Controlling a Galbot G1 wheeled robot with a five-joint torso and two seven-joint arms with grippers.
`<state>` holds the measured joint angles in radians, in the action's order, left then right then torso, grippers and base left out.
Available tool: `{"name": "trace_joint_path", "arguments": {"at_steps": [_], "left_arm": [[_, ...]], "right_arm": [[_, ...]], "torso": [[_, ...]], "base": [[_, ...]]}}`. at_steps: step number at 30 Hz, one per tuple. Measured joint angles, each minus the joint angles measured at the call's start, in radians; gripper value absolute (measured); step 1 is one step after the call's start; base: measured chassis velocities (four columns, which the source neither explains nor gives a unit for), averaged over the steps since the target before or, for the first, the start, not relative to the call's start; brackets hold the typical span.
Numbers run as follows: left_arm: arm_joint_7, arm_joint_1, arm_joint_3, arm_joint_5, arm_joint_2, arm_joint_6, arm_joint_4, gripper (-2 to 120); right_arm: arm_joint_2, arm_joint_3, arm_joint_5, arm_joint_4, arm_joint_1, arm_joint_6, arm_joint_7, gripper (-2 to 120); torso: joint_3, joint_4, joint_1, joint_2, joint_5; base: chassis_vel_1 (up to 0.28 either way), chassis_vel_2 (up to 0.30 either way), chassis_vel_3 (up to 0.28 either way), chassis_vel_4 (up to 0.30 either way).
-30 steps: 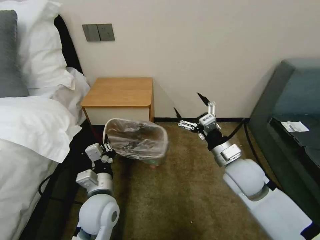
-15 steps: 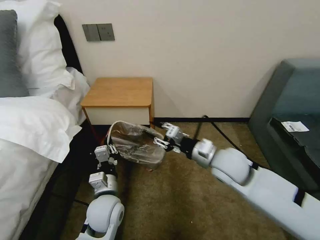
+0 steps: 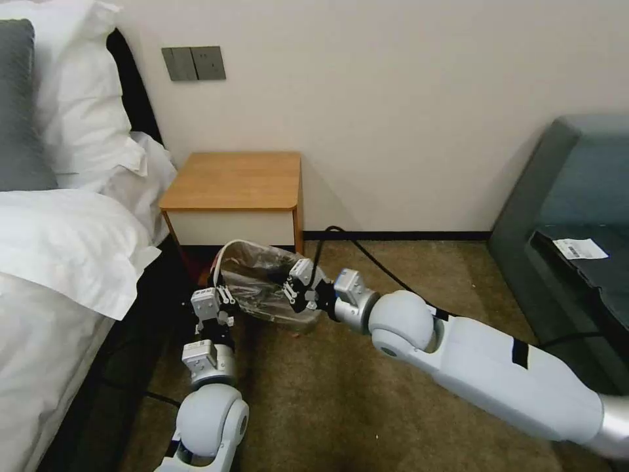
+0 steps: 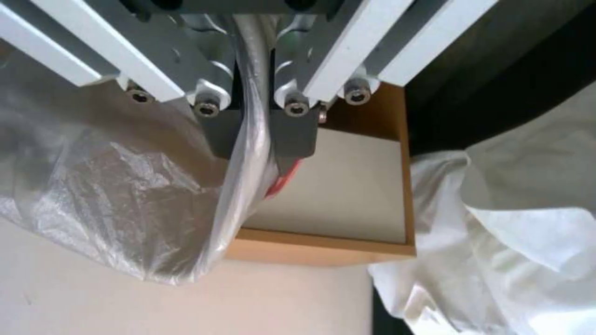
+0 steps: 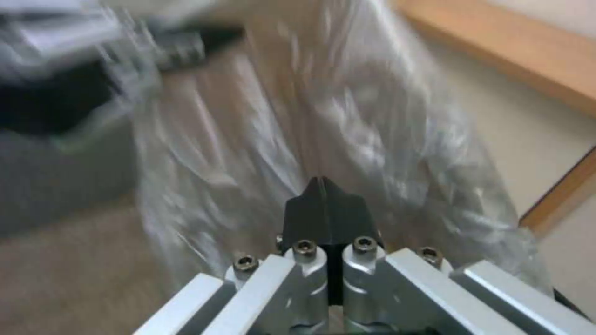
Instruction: Pick up the garbage bag from the table and place it over the trash can.
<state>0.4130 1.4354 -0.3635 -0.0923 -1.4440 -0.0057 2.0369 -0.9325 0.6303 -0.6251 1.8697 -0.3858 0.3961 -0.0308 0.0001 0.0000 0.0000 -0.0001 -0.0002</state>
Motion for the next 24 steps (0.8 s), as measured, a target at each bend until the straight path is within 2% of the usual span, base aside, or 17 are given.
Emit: {"name": "trace_joint_path", "arguments": {"at_steps": [8,14,24], "left_arm": [[-0.002,0.016,0.001,0.068,-0.005,-0.030,-0.011,3],[-0.003,0.022,0.001,0.112,-0.018,-0.043,-0.004,3],[-0.003,0.022,0.012,0.121,-0.022,-0.046,-0.002,3]], "right_arm": [[-0.045,0.078,0.002,-0.074,0.093,0.041,-0.011,0],[-0.106,0.132,0.004,-0.151,0.139,0.053,-0.022,0],[-0.187,0.188,0.017,-0.253,0.166,0.062,-0.043,0]], "torso": [[0.000,0.0000,0.000,0.000,0.0000],[0.000,0.0000,0.000,0.000,0.0001],[0.000,0.0000,0.000,0.000,0.0001]], "base": [[0.000,0.000,0.000,0.000],[0.000,0.000,0.000,0.000],[0.000,0.000,0.000,0.000]]}}
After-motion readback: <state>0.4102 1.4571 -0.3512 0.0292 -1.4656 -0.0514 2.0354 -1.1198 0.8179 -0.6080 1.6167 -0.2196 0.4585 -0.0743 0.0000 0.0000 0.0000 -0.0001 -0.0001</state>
